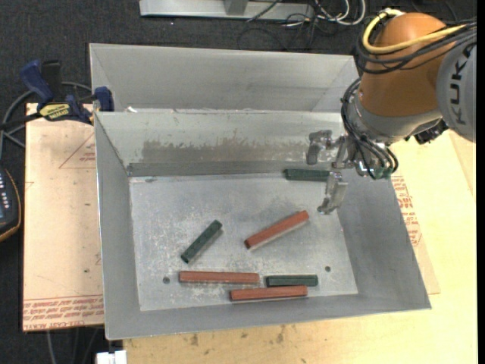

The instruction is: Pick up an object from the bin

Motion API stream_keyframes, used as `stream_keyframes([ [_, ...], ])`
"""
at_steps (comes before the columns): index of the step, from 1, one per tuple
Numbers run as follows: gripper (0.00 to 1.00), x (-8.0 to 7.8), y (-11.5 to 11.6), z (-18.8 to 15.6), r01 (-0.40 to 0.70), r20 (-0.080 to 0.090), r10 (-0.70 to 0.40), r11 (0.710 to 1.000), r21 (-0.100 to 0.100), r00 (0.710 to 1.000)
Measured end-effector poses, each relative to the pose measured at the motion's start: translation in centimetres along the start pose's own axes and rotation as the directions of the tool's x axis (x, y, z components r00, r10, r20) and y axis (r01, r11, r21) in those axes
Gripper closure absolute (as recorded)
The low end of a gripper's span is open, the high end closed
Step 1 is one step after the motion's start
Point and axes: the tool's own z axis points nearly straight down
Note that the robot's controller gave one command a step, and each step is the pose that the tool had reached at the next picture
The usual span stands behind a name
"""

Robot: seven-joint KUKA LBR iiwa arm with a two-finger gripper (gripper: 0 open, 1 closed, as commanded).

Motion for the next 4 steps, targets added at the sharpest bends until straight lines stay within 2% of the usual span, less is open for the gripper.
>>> stream_keyframes([
  [1, 0.0, 0.2, 3.82, 16.61, 0.441, 0.003, -0.441, 0.898, 0.0, 0.898],
  [4, 0.0, -0.02, 3.93, 16.49, 0.438, 0.008, -0.438, 0.899, 0.003, 0.899],
])
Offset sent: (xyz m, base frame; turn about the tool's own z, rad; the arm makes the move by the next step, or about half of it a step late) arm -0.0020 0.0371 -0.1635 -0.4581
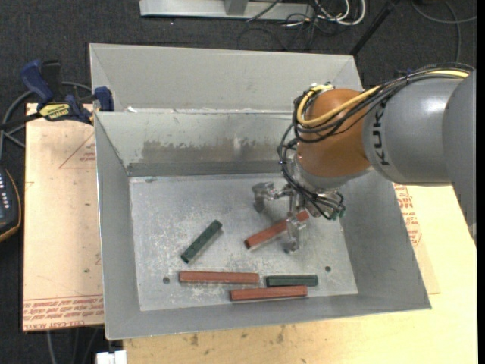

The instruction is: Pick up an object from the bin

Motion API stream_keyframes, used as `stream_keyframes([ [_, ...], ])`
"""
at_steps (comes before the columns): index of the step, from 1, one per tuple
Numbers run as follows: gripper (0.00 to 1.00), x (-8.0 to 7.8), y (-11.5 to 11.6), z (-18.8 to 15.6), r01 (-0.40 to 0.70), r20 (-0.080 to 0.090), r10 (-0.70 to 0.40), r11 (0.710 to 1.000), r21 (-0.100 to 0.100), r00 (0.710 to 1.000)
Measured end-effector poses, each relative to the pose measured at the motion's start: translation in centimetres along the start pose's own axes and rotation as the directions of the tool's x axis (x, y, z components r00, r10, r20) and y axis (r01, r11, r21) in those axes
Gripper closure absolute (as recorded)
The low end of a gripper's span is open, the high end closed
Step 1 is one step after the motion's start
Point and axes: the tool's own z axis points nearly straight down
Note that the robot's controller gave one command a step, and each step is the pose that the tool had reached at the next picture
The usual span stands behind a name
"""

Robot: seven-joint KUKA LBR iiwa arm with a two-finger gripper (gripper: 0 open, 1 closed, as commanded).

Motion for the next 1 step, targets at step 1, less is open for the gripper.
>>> stream_keyframes([
  [1, 0.0, -0.08, -0.01, -0.04, -0.001, 0.0, 0.001, 1.0, 0.0, 1.0],
])
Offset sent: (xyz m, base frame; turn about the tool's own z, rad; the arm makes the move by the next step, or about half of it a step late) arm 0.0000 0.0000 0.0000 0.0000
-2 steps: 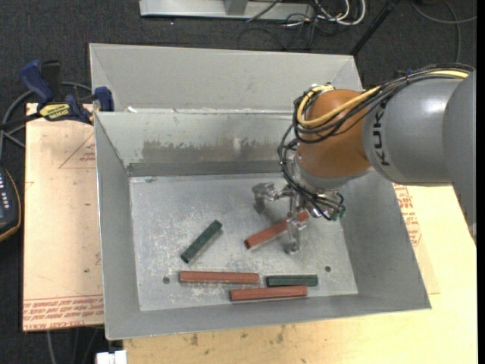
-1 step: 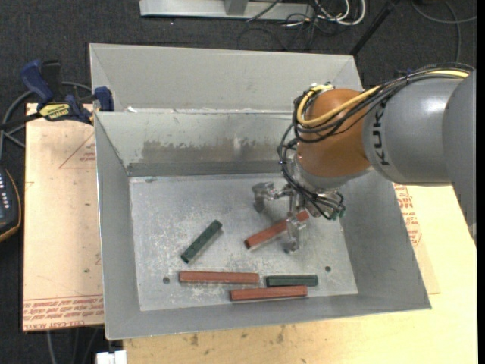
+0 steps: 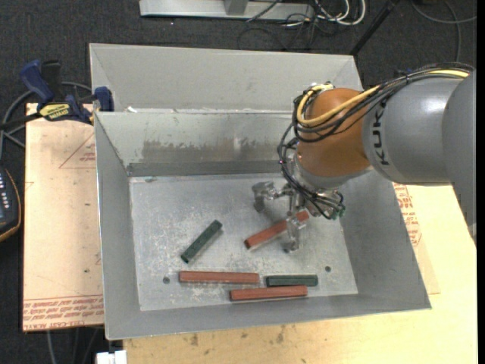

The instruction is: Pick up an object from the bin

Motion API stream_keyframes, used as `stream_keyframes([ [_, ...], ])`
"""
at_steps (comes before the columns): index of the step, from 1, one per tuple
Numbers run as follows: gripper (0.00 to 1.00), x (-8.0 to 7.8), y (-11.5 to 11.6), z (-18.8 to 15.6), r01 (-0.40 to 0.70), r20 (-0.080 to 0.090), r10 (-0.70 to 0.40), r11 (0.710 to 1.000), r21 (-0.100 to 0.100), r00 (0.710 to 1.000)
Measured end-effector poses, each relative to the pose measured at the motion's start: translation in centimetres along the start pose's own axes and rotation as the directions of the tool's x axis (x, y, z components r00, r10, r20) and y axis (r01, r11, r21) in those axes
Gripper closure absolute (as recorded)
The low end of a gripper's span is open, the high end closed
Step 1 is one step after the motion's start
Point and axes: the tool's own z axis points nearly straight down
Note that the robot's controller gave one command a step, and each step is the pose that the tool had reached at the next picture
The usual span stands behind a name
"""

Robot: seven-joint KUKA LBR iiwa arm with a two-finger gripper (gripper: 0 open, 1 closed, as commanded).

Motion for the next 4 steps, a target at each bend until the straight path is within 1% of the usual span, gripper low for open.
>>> stream_keyframes([
  [1, 1.0, -0.1, 0.0, -0.1, 0.0, 0.001, 0.0, 1.0, 0.001, 1.0],
  [2, 1.0, -0.1, 0.0, -0.3, -0.001, -0.001, 0.001, 1.0, 0.0, 1.0],
  [3, 1.0, -0.2, 0.0, -2.6, -0.001, 0.001, 0.001, 1.0, 0.001, 1.0],
  [4, 1.0, -0.3, 0.0, -2.6, -0.002, 0.0, 0.002, 1.0, 0.0, 1.0],
])
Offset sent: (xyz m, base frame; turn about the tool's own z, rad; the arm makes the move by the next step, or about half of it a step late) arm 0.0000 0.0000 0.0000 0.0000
